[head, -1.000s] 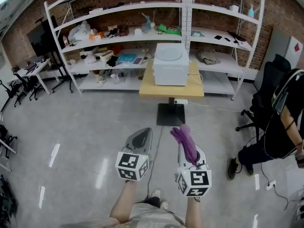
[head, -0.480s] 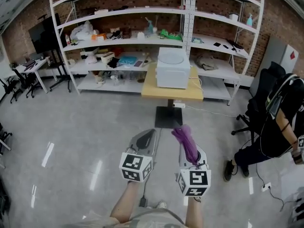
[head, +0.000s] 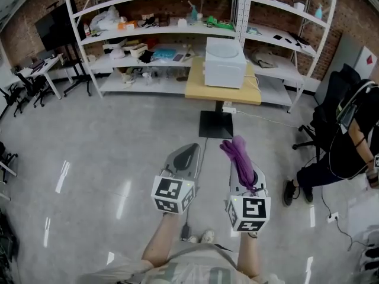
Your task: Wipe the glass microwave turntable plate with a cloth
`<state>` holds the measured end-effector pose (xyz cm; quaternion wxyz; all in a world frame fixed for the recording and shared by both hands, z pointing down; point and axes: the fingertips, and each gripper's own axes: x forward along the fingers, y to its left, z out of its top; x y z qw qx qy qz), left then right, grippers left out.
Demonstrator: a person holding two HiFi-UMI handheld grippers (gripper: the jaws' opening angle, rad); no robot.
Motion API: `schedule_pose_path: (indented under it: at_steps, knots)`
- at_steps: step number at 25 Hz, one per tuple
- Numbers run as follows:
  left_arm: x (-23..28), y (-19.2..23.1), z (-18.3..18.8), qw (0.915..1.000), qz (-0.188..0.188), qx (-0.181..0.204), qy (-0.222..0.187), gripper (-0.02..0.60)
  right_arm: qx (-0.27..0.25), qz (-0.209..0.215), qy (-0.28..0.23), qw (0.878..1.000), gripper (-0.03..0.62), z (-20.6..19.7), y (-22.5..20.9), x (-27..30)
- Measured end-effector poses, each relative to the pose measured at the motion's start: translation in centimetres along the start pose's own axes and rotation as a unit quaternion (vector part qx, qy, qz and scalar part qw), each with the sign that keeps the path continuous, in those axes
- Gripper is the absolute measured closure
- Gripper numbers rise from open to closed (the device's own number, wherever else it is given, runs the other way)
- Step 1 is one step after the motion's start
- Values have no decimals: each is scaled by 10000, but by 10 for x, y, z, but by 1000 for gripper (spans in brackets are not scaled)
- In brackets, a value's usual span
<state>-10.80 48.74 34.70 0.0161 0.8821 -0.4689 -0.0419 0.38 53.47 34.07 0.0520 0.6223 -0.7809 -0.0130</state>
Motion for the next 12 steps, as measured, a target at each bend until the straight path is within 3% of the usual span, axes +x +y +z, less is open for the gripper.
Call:
schedule_pose_path:
  at_steps: [12]
  knots:
    - [-14,6,-5,10000,-63,-1,5,580,175,-15,19,9998,540,-3,16,-5]
